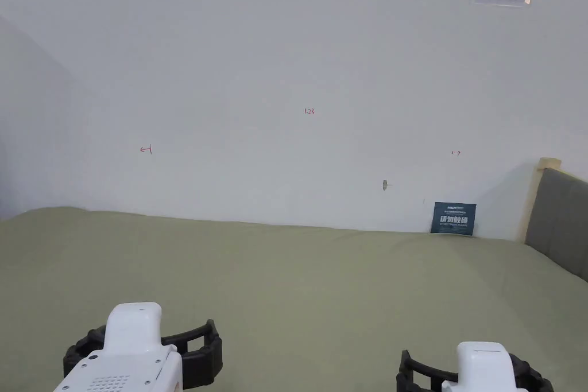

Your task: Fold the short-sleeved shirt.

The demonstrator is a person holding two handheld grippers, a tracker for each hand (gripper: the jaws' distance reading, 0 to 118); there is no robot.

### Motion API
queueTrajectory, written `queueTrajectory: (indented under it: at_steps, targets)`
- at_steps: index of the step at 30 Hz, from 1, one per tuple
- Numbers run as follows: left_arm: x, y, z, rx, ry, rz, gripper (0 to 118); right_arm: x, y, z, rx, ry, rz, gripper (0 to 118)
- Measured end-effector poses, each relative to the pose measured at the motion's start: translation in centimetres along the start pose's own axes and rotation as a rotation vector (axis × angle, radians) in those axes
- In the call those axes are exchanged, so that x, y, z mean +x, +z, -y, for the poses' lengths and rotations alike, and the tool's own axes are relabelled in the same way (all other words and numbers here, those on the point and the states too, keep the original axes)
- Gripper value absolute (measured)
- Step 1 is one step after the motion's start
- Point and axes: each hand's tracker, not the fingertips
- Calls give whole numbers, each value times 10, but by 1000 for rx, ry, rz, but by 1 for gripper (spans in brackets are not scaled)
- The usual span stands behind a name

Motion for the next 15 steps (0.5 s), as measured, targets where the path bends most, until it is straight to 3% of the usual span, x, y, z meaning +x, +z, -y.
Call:
queueTrajectory:
  at_steps: [7,15]
  targets:
    - [-12,7,-8,21,13,23,118,6,-7,-6,-66,-105,6,118]
    - [-13,6,-7,-6,-2,15,118,6,-3,-8,-52,-98,0,118]
